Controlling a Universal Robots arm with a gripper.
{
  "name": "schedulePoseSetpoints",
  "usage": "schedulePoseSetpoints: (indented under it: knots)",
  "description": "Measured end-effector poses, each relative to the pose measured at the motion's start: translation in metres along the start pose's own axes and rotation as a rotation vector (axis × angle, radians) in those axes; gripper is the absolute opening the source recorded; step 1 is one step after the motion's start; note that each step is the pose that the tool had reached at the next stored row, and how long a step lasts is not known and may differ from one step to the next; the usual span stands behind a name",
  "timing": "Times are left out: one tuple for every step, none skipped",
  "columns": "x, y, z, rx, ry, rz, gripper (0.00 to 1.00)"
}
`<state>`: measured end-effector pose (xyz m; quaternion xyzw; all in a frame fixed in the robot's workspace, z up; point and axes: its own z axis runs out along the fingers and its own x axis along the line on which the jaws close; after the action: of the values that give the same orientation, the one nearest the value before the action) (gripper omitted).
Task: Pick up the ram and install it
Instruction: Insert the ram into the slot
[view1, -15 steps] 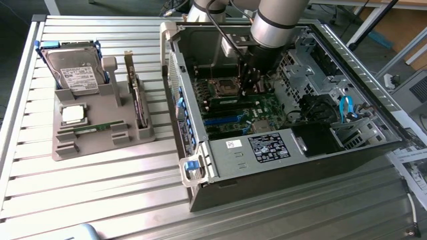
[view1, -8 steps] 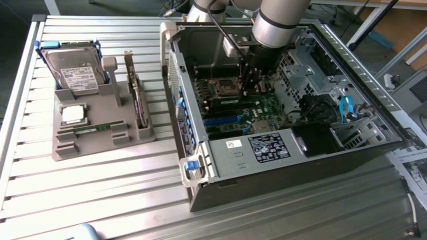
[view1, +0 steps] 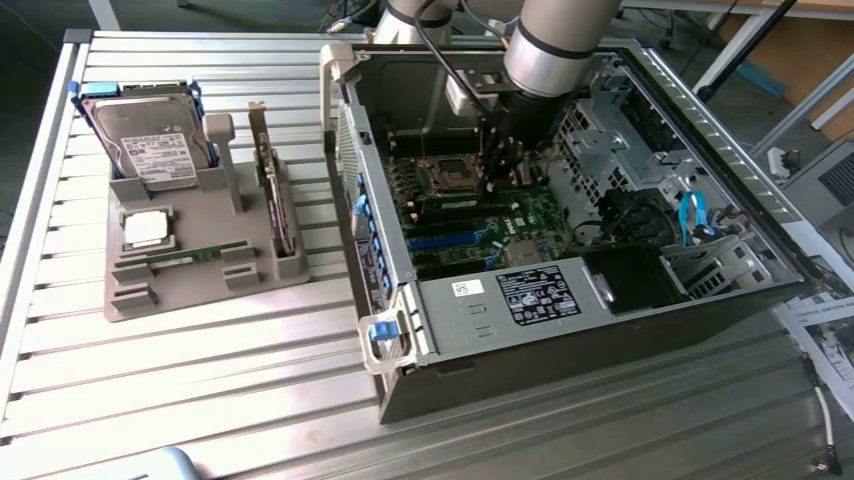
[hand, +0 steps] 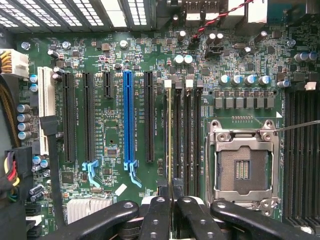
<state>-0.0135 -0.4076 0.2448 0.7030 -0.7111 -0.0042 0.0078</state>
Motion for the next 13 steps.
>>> schedulePoseSetpoints:
  knots:
    - [0.0000,0.0001,0.0004,0.0001,-0.0001,0.000,0.12]
    - [0.0000,0.0001,0.0007,0.0001,-0.0001,0.000,0.12]
    - [0.0000,0.0003,0.0010,0.0000,-0.0001,0.000,0.12]
    - [0.0000,0.0003,0.0011,0.0001,-0.0001,0.000,0.12]
    - [0.0000,0.0003,0.0011,0.0000,-0.0001,0.000,0.12]
    - [0.0000,0.0003,0.0012,0.0001,-0.0002,0.000,0.12]
    - [0.0000,0.0005,0.0012,0.0000,-0.0001,0.000,0.12]
    - [0.0000,0.0008,0.0013,0.0001,-0.0001,0.000,0.12]
    - [0.0000,0.0011,0.0013,0.0000,-0.0001,0.000,0.12]
    - [0.0000,0.0012,0.0013,0.0001,-0.0001,0.000,0.12]
    - [0.0000,0.0012,0.0014,0.0001,-0.0001,0.000,0.12]
    - [0.0000,0.0012,0.0017,0.0002,-0.0005,0.000,0.12]
    - [-0.0001,0.0012,0.0023,0.0002,-0.0007,0.000,0.12]
